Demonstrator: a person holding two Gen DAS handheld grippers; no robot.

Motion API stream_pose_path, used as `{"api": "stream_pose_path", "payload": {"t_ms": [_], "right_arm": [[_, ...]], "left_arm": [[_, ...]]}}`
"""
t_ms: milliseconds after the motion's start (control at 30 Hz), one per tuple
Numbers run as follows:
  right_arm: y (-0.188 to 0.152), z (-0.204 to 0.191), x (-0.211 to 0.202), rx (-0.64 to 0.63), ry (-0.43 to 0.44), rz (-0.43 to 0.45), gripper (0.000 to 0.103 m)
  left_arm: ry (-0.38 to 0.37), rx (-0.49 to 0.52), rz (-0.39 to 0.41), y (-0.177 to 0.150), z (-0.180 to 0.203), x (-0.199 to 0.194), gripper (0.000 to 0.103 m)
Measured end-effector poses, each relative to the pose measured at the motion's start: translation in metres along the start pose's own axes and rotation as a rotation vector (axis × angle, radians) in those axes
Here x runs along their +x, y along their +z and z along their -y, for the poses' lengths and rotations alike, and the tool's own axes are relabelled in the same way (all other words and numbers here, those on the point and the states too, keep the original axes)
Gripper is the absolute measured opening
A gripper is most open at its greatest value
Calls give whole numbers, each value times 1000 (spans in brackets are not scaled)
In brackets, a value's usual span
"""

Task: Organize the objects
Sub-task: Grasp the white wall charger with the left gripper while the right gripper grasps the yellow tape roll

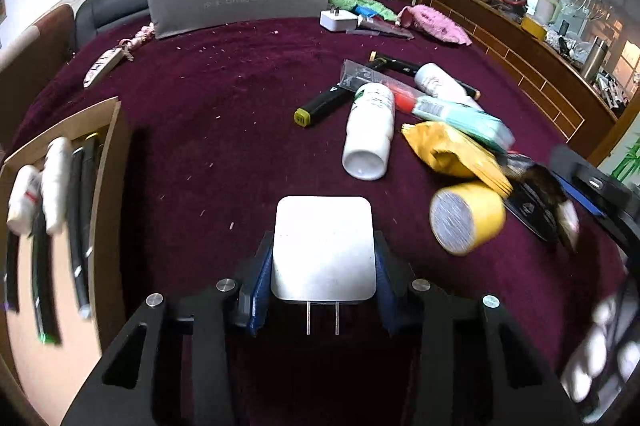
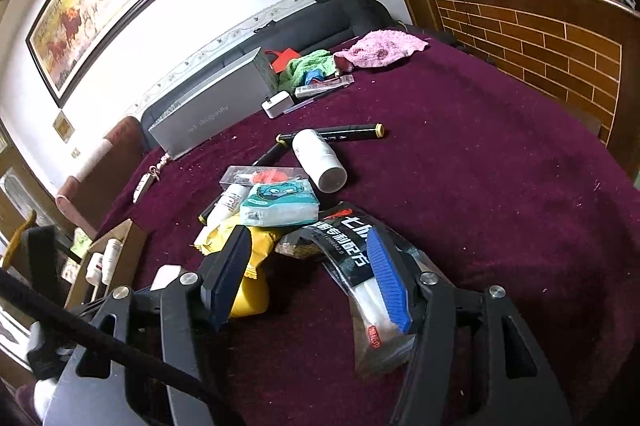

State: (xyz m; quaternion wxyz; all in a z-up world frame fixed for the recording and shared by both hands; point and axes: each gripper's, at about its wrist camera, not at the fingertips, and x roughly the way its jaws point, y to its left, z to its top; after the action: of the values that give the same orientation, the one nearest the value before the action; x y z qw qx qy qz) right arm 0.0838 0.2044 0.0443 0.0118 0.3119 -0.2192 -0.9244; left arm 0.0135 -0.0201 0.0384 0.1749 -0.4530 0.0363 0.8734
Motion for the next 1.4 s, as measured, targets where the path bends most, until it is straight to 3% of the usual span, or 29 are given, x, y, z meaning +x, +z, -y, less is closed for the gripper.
{"api": "stream_pose_path", "payload": {"t_ms": [367, 633, 800, 967, 1400], "right_arm": [[-6, -12, 3, -79, -101, -1, 63], [-22, -32, -20, -86, -7, -90, 69], [-31, -57, -8, -148, -4, -161, 69], [-35, -66, 14, -107, 13, -227, 69], [-29, -99, 46, -244, -151, -236, 69]], "left_arm": [[35, -21, 97, -29, -14, -66, 39], [14, -58, 120, -41, -34, -81, 39], [2, -69, 145, -47, -41, -92, 39], [-5, -77, 166, -51, -53, -102, 39], [-29, -116, 172, -59, -74, -105, 39]]}}
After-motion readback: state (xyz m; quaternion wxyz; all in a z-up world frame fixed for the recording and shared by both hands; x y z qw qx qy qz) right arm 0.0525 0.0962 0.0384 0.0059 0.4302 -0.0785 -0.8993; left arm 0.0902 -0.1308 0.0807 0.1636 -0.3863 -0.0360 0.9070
